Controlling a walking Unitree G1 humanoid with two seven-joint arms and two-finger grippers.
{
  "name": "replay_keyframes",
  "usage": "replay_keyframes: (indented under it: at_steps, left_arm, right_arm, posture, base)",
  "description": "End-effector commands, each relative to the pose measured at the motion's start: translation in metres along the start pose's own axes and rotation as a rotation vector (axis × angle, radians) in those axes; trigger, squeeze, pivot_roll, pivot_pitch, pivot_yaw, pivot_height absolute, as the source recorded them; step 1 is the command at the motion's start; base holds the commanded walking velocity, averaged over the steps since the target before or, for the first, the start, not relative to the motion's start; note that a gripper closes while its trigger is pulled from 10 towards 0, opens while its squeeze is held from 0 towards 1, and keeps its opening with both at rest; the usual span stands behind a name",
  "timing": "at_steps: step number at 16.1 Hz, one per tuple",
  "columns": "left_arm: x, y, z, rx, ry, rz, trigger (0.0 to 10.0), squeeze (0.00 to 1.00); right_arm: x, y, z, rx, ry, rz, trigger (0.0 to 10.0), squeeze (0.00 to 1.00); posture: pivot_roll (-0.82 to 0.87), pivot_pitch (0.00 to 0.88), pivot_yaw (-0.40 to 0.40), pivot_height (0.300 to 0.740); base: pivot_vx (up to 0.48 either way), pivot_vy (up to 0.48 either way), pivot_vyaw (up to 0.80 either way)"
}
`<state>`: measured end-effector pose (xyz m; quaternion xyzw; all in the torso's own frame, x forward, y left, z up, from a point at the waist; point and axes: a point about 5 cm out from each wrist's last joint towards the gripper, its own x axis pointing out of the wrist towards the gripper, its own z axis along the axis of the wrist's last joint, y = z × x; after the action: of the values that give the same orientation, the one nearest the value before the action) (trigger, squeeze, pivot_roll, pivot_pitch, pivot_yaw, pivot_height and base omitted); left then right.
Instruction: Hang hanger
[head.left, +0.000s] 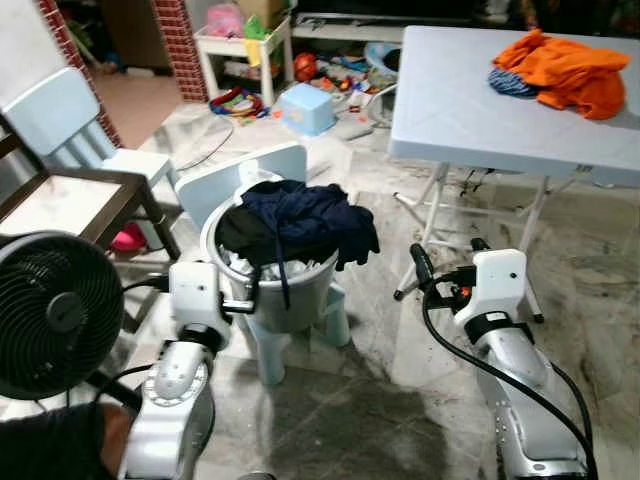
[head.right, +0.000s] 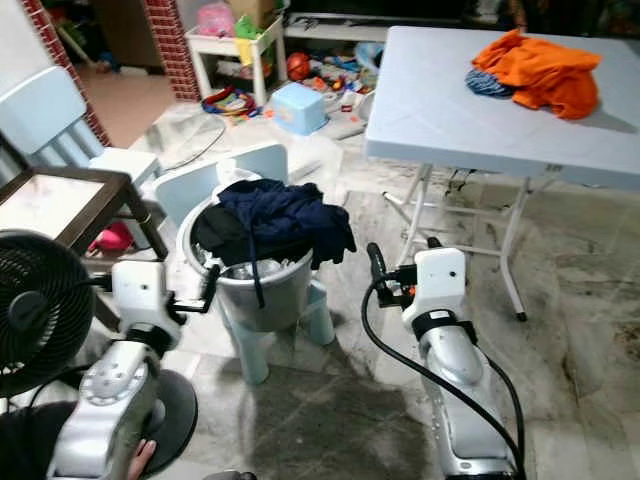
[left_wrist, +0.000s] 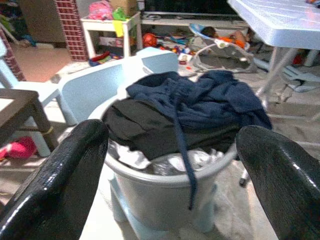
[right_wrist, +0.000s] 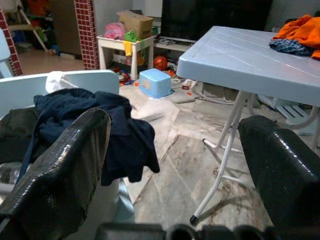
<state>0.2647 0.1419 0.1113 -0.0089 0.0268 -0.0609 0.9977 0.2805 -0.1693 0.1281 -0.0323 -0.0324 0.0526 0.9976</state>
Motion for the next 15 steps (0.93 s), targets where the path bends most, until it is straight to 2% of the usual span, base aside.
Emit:
replay_keyframes:
  at_steps: [1,5,15]
  left_arm:
    - [0.0004,0.0016,0.0023,0.005,-0.006,0.013,10.0,0.0]
    - [-0.0001,-0.0013,0.0051,-0.006,-0.028,-0.016,10.0,0.0]
    - [-0.0008,-0.0032,0.0058,-0.03,-0.032,-0.036,10.0,0.0]
  right_arm:
    - [-0.0006,-0.0029,0.0028,0.017,-0.014,-0.011,10.0,0.0]
    - [0.0,-0.0023,0.0034,0.006,-0.017,-0.003,10.0,0.0]
    - [-0.0002,0.001,0.0045,-0.015,-0.024,0.019,10.0,0.0]
  posture:
    - [0.04,0.07,-0.009,0.74]
    - [0.04,0.07,-0.009,0.74]
    - [0.04,0.074,-0.011,0.74]
  base:
    - [0.0,0.0,0.0]
    - [0.0,0.0,0.0]
    - [0.332,0.0,0.0]
